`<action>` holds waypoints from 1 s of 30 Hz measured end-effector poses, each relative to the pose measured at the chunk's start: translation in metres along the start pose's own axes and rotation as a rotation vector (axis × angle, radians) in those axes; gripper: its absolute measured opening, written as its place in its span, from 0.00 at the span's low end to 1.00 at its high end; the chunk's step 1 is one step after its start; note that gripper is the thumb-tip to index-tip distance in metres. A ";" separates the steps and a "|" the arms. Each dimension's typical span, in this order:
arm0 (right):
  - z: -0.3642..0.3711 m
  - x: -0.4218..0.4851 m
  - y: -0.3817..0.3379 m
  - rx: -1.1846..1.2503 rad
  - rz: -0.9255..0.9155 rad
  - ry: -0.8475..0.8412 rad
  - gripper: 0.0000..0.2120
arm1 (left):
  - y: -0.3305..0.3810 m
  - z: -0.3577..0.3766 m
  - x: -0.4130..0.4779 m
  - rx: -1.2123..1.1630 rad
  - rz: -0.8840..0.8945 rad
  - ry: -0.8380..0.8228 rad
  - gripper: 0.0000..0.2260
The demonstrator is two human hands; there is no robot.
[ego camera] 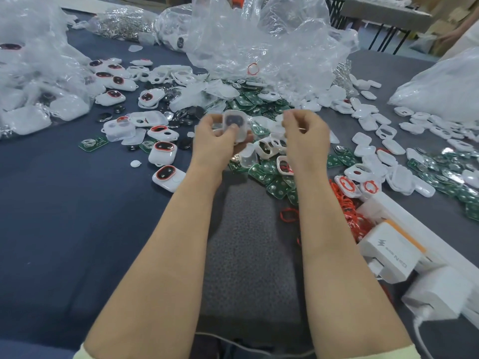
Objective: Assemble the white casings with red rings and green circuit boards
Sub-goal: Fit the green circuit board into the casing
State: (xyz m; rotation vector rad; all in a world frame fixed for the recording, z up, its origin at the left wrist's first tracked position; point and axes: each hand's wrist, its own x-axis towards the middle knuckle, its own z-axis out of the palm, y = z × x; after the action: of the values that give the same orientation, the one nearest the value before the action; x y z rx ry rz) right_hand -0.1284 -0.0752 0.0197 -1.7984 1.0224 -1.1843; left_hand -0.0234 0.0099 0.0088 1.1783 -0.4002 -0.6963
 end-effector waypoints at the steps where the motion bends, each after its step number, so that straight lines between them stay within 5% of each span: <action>1: -0.007 0.003 0.002 -0.033 0.027 0.036 0.05 | 0.002 -0.002 0.001 -0.032 0.009 0.053 0.07; 8: -0.021 0.005 0.011 -0.424 0.151 -0.192 0.05 | 0.003 0.000 0.001 -0.173 -0.013 0.154 0.11; 15: -0.025 0.005 0.009 -0.503 0.166 -0.269 0.02 | 0.006 -0.001 0.001 -0.232 -0.029 0.161 0.10; 21: -0.008 -0.006 -0.003 -0.368 -0.028 -0.433 0.02 | 0.006 -0.006 0.005 -0.350 0.027 0.247 0.07; 30: 0.026 -0.020 -0.004 -0.672 -0.207 -0.640 0.16 | 0.005 -0.009 0.007 -0.429 0.037 0.357 0.06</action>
State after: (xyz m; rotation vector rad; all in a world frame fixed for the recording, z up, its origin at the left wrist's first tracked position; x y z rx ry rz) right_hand -0.1086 -0.0515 0.0082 -2.6146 0.9039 -0.2892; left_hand -0.0110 0.0125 0.0097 0.8589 0.0303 -0.4935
